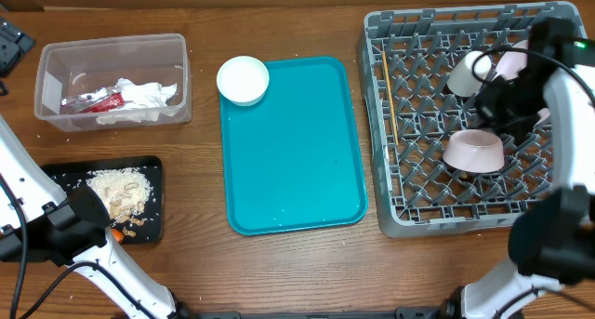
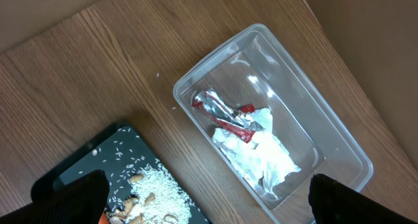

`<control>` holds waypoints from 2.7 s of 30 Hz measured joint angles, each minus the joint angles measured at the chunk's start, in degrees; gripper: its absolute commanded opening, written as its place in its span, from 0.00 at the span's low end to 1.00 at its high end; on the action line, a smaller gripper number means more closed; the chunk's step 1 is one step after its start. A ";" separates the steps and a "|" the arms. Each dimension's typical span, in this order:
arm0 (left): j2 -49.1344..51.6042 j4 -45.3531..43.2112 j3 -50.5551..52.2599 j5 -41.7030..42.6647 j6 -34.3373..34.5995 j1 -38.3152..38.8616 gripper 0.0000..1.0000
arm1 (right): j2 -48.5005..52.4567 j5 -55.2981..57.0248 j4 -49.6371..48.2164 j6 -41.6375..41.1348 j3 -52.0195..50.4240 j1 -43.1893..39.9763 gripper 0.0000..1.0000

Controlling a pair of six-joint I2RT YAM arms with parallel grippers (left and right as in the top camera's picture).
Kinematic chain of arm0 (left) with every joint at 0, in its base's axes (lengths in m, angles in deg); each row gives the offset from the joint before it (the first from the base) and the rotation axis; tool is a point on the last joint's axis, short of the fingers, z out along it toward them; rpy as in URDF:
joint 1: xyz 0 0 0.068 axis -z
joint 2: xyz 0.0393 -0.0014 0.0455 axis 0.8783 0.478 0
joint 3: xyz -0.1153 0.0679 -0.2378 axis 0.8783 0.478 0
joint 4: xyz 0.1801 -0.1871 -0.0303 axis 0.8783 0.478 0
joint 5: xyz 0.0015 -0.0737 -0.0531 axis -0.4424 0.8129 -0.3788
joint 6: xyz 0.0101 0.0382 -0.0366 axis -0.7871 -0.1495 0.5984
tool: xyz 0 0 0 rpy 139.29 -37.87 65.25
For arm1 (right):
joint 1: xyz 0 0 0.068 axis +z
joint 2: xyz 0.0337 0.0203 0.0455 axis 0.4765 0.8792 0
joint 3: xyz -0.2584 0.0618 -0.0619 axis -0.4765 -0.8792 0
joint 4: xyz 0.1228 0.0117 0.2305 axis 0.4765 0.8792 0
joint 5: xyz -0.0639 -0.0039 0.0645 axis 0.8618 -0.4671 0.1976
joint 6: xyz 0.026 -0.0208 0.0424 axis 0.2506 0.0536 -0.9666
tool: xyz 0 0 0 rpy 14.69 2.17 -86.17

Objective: Sort waste into correct bins and load items into the dishwasher rack
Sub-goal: 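Release the pink bowl in the rack and raise the right gripper, then move the right gripper to the white bowl and grasp it, then lift the white bowl and carry it into the rack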

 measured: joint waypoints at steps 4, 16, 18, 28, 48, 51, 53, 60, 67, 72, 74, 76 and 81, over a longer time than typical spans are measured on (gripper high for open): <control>0.00 0.00 0.00 -0.02 0.00 0.00 1.00 | 4.83 2.43 2.93 -0.07 -0.70 0.13 0.08; 0.00 0.00 0.00 -0.02 0.00 0.00 1.00 | 4.98 6.29 14.01 0.20 -0.70 0.09 0.04; 0.00 0.00 0.00 0.00 0.00 0.00 1.00 | 4.94 4.87 14.05 -0.15 -0.70 0.11 0.04; 0.00 0.02 0.00 0.00 0.00 0.00 1.00 | 3.93 -10.27 -3.37 -1.81 12.33 9.33 0.99; 0.00 0.02 0.00 -0.02 0.00 0.00 1.00 | 27.54 -22.12 -51.23 -13.60 15.56 36.20 0.99; 0.00 0.00 0.00 -0.02 0.00 0.00 1.00 | 29.14 -20.33 -51.69 -13.77 15.41 38.42 1.00; 0.00 0.02 0.00 -0.02 0.00 0.00 1.00 | 29.33 -19.32 -52.13 -13.77 15.41 39.98 0.98; 0.00 0.02 0.00 -0.02 0.00 0.00 1.00 | 30.53 -12.04 -46.93 -12.66 15.43 45.09 0.89; 0.00 0.02 0.00 -0.02 0.00 0.00 1.00 | 31.74 -3.87 -42.91 -11.98 15.43 45.83 0.85; 0.00 0.00 0.00 0.00 0.00 0.00 1.00 | 31.87 -0.57 -36.22 -11.82 15.52 45.72 0.74; 0.00 0.02 0.00 -0.02 0.00 0.00 1.00 | 31.91 1.62 -31.54 -11.74 16.48 45.57 0.72; 0.00 0.02 0.00 -0.02 0.00 0.00 1.00 | 32.04 3.43 -25.77 -11.69 17.75 45.16 0.72; 0.00 0.02 0.00 0.00 0.00 0.00 1.00 | 33.83 12.55 -6.69 -11.63 31.34 42.49 0.74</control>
